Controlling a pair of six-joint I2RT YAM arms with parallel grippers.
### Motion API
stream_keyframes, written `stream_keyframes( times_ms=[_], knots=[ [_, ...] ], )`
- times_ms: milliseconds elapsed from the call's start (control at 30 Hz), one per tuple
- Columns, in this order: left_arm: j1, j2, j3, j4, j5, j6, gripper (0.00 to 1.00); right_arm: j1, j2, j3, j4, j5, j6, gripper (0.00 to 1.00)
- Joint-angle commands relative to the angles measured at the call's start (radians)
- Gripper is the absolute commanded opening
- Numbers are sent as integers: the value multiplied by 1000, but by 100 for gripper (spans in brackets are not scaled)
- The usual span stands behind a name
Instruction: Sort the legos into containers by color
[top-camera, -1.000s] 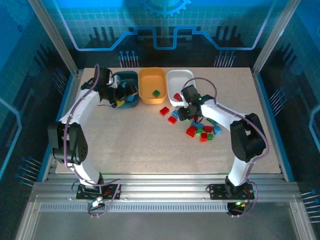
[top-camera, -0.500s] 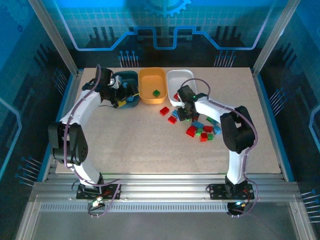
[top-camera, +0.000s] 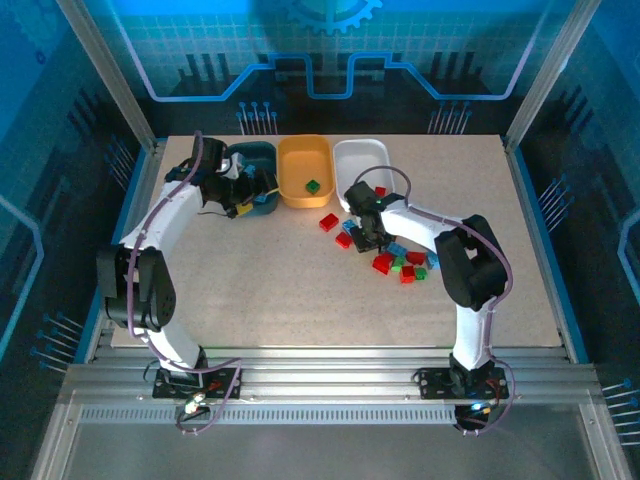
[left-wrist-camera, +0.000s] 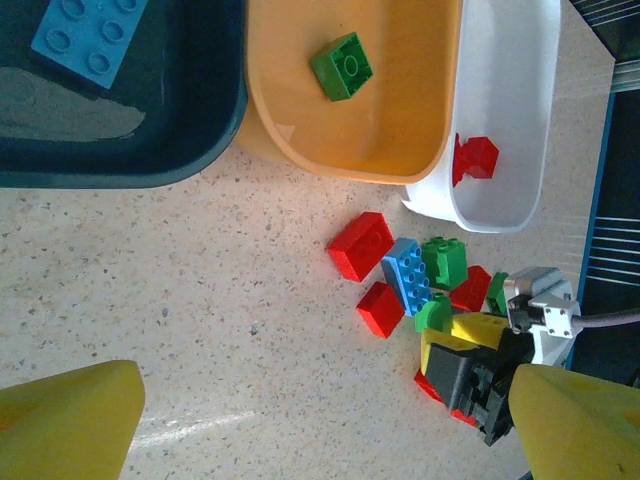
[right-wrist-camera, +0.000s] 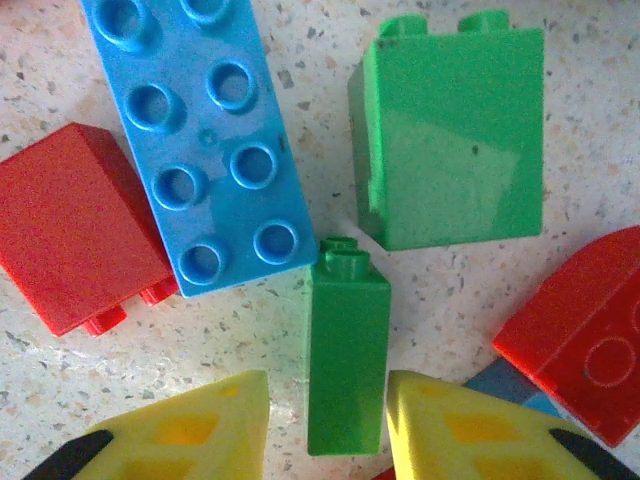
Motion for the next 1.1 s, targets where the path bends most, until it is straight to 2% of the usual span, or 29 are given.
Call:
stream_keyframes(
  times_ms=[0, 200, 467, 600, 667, 800, 900, 1067],
  knots=[
    [-7, -33, -12, 15, 33, -2, 96, 9, -2, -9, -18, 11, 23, 33],
    [-7, -31, -9, 11, 37, 3, 96, 12, 37, 44, -43, 40, 8, 21],
    [-7, -32, -11, 19, 38, 0, 96, 54, -219, -86, -59, 66, 34, 18],
    [-7, -29, -17, 33, 42, -11, 96, 61, -285, -32, -61, 38, 37, 19],
    [-7, -25, -20, 41, 46, -19, 96, 59, -236, 41, -38, 13, 5, 19],
    [-9, -18, -39, 58, 53, -34, 96, 48, -31, 271, 2, -54, -35, 19],
    [-12, -18, -45, 61, 60, -38, 96, 36, 129, 475, -28, -75, -52, 19],
    [-23, -14, -52, 72, 68, -42, 96, 21, 296, 701, -71, -109, -52, 19]
  ],
)
